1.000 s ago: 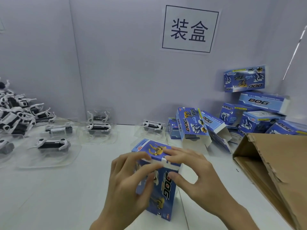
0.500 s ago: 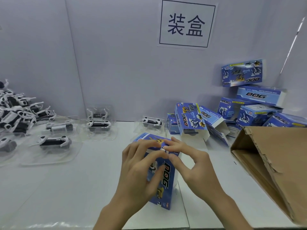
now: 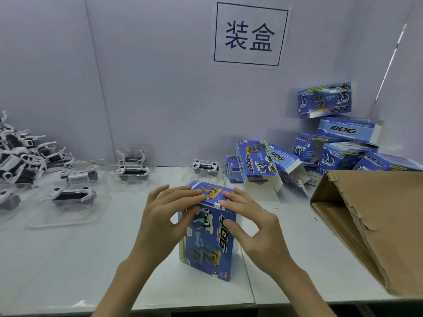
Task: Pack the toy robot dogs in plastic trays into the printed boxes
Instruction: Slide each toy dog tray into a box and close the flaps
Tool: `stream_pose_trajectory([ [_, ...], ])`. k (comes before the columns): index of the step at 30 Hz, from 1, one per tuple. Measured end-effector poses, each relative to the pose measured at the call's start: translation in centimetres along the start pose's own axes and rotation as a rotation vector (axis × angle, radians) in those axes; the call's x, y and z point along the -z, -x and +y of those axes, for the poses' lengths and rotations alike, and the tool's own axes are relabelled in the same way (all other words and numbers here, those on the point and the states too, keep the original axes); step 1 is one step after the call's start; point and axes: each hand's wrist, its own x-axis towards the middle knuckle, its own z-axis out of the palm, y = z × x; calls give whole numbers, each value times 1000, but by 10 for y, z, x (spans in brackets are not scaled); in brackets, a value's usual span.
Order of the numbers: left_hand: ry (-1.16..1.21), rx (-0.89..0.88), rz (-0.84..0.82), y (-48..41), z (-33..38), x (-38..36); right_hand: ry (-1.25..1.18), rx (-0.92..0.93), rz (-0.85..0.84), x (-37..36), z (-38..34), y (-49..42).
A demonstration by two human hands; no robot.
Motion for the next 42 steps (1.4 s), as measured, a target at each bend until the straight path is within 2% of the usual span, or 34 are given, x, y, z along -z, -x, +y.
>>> stream_pose_trajectory([
  [8,43,52,107,-1,-1,-12,-61,-18,12,3,2,-4],
  [13,0,40,146,-2,0,-17,-131,-85,-62,9,5,-11],
  [16,148,120,134,-4,5,-13,-264,-180,-107,13,7,-15],
  [18,342,251,81,-4,3,-7,-342,-231,-129,20,12,-20],
  [21,441,415,-98,0,1,-5,-479,-336,-134,36,17,-27],
  [23,560,533,-232,2,5,-8,-474,-366,-116,41,17,-27],
  [24,606,556,-246,4,7,-11,-424,-360,-102,41,17,-25],
  [27,539,475,-87,12,22,-20,-119,-375,32,38,19,-17],
  [29,412,369,36,18,35,-26,-10,-485,106,37,22,-11],
  [32,111,61,127,30,48,-42,-362,-807,-28,41,21,-8],
  [33,42,-53,131,36,52,-48,-477,-884,-107,43,20,-7],
  [35,-17,-181,136,50,58,-62,-559,-965,-225,43,21,-4],
  [38,-79,-191,150,73,60,-81,-475,-1034,-262,32,21,7],
  [42,-115,-95,169,77,62,-93,-502,-1041,-2,-2,24,24],
])
